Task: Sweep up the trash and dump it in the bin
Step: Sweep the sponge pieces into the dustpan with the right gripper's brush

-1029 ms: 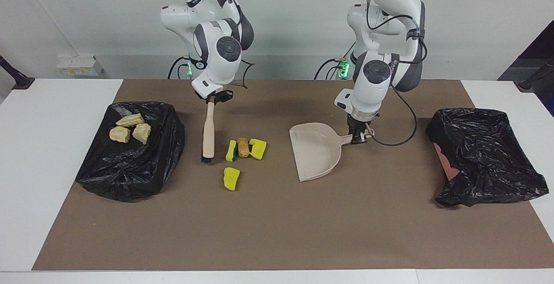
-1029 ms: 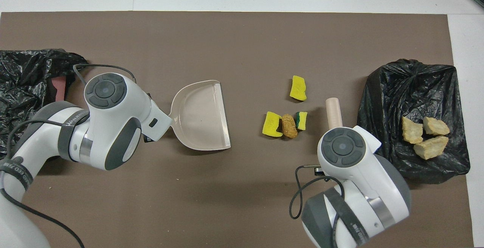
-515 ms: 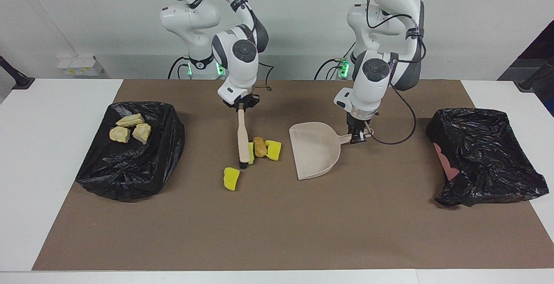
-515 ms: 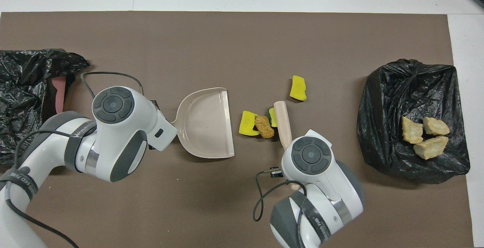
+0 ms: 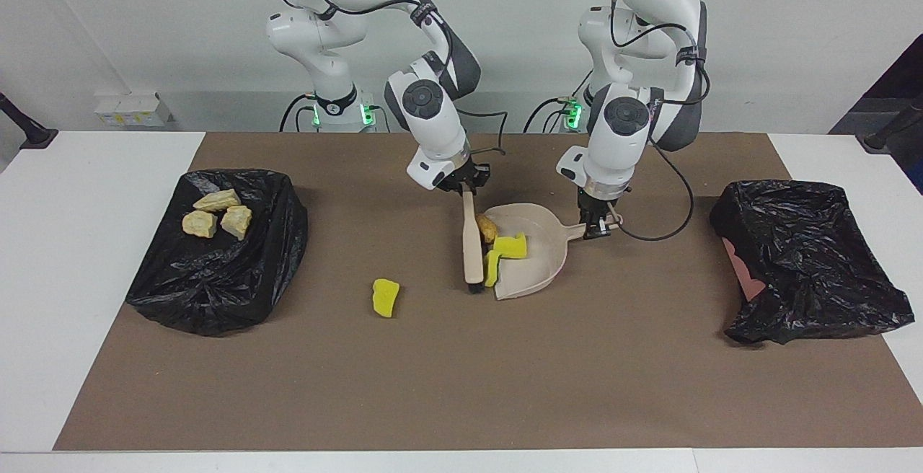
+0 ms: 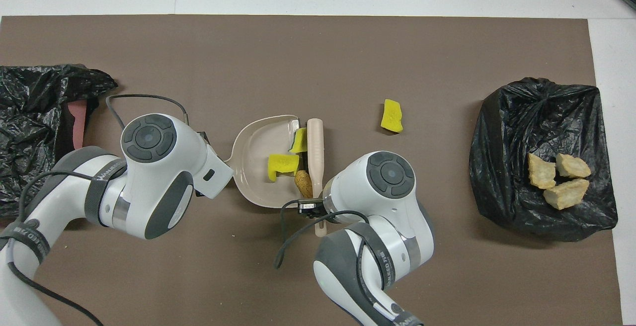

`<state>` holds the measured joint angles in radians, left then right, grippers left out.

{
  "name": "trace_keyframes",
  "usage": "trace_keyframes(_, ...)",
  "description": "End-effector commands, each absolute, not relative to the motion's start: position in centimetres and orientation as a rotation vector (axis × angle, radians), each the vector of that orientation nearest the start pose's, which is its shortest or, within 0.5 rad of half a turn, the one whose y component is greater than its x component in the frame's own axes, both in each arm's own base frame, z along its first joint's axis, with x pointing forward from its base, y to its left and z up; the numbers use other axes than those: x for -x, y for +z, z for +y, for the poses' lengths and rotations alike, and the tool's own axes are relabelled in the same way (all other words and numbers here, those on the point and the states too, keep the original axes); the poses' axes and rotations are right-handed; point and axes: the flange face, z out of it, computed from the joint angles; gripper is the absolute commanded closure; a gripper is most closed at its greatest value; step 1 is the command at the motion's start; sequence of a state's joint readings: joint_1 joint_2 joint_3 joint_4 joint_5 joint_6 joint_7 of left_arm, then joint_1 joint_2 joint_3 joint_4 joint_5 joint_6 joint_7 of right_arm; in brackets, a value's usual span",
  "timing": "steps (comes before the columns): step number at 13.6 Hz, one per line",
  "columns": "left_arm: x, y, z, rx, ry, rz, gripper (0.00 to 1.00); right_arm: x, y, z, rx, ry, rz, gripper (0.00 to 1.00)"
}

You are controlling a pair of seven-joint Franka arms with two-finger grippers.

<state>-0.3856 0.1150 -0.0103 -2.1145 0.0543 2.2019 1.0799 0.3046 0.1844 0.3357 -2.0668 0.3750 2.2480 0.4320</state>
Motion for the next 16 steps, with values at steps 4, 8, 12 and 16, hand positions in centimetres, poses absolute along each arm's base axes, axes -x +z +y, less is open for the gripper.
trace_keyframes(4, -50.8, 35.9, -21.1, 2.244, 0.045, 2.126, 1.00, -46.9, 36.6, 36.3, 2.565, 0.229, 0.128, 1.00)
trace_keyframes(8, -50.9, 36.0, -21.0, 2.259, 0.035, 2.108, 1.00, -45.6, 40.9, 32.8, 2.779, 0.311, 0.037, 1.00)
trace_keyframes(12, -50.9, 36.0, -20.9, 2.260, 0.035, 2.106, 1.00, -42.8, 41.3, 30.0, 3.067, 0.413, -0.026, 1.00)
trace_keyframes(16, -50.9, 36.0, -20.9, 2.262, 0.035, 2.105, 1.00, -42.6, 39.2, 27.9, 3.147, 0.451, -0.063, 1.00)
